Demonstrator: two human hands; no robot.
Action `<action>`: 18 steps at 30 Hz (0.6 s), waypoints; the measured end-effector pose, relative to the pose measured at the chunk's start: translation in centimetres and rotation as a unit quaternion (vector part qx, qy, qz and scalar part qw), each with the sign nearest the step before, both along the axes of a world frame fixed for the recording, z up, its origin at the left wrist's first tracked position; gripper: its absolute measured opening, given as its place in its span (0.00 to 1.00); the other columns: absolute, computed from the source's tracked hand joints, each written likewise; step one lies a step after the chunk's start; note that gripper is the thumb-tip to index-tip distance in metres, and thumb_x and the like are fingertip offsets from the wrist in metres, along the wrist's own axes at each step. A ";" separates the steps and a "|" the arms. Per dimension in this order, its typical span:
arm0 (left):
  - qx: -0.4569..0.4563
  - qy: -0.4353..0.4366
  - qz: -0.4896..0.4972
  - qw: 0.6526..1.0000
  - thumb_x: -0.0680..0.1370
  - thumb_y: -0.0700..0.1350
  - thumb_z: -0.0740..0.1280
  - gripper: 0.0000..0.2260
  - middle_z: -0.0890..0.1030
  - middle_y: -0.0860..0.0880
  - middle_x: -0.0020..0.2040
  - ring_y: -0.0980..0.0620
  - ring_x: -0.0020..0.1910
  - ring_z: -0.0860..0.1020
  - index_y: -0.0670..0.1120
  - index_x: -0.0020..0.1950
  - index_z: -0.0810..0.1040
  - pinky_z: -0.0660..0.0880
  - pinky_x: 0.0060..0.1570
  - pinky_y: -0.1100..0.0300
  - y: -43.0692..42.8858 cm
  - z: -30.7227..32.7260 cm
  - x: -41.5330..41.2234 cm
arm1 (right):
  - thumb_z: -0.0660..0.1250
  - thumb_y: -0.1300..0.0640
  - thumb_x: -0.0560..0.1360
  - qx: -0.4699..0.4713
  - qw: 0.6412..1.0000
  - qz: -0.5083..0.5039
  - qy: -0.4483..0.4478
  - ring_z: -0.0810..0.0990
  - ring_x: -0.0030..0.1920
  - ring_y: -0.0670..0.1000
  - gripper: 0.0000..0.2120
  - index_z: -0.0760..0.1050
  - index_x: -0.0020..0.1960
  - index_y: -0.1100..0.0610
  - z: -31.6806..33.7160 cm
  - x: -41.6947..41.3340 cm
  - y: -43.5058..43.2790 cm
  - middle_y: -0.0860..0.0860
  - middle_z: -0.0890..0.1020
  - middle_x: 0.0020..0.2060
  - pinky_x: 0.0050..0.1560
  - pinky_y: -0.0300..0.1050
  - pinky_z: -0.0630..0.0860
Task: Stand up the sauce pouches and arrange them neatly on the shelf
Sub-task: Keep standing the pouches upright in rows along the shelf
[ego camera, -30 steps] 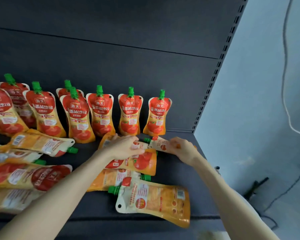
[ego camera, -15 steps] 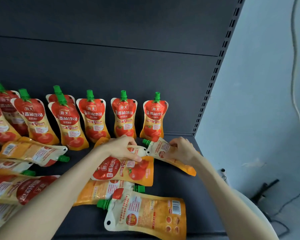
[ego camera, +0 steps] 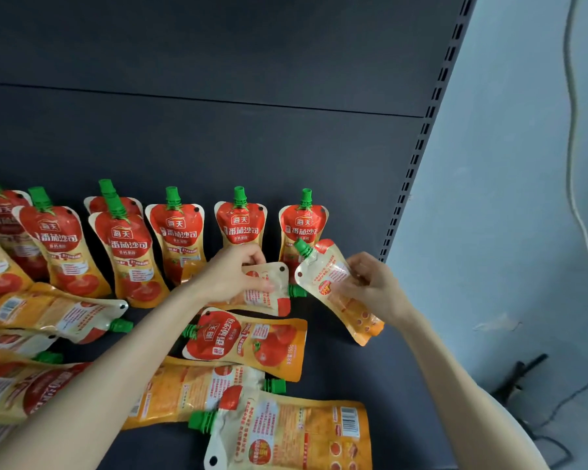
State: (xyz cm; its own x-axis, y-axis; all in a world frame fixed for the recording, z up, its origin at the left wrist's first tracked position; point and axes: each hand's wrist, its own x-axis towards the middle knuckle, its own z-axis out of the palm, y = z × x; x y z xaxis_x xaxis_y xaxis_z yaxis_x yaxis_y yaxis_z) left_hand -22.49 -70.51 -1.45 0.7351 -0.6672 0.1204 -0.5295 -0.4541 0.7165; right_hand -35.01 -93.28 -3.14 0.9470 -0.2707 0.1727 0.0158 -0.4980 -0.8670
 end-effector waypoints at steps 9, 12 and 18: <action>-0.199 -0.053 0.059 0.977 0.69 0.43 0.74 0.08 0.83 0.49 0.41 0.54 0.43 0.81 0.41 0.43 0.79 0.78 0.42 0.58 0.7 1.7 -1.8 | 0.74 0.64 0.68 0.123 0.983 -0.069 -0.114 0.84 0.40 0.48 0.13 0.74 0.50 0.60 0.6 -0.4 0.4 0.51 0.84 0.42 0.40 0.43 0.81; -0.259 -0.049 0.097 0.960 0.70 0.42 0.74 0.09 0.83 0.50 0.42 0.58 0.43 0.81 0.40 0.42 0.76 0.78 0.39 0.65 -0.1 1.3 -2.0 | 0.75 0.64 0.68 0.096 0.980 -0.112 -0.132 0.83 0.42 0.52 0.13 0.74 0.49 0.63 0.2 0.0 0.6 0.52 0.84 0.42 0.41 0.48 0.81; -0.296 0.002 0.111 0.949 0.74 0.43 0.69 0.09 0.79 0.60 0.49 0.64 0.48 0.78 0.48 0.52 0.73 0.76 0.42 0.70 -1.5 -0.9 -2.2 | 0.74 0.62 0.69 0.088 0.981 -0.124 -0.124 0.83 0.47 0.53 0.16 0.72 0.53 0.62 -1.0 0.2 0.5 0.56 0.82 0.47 0.45 0.53 0.82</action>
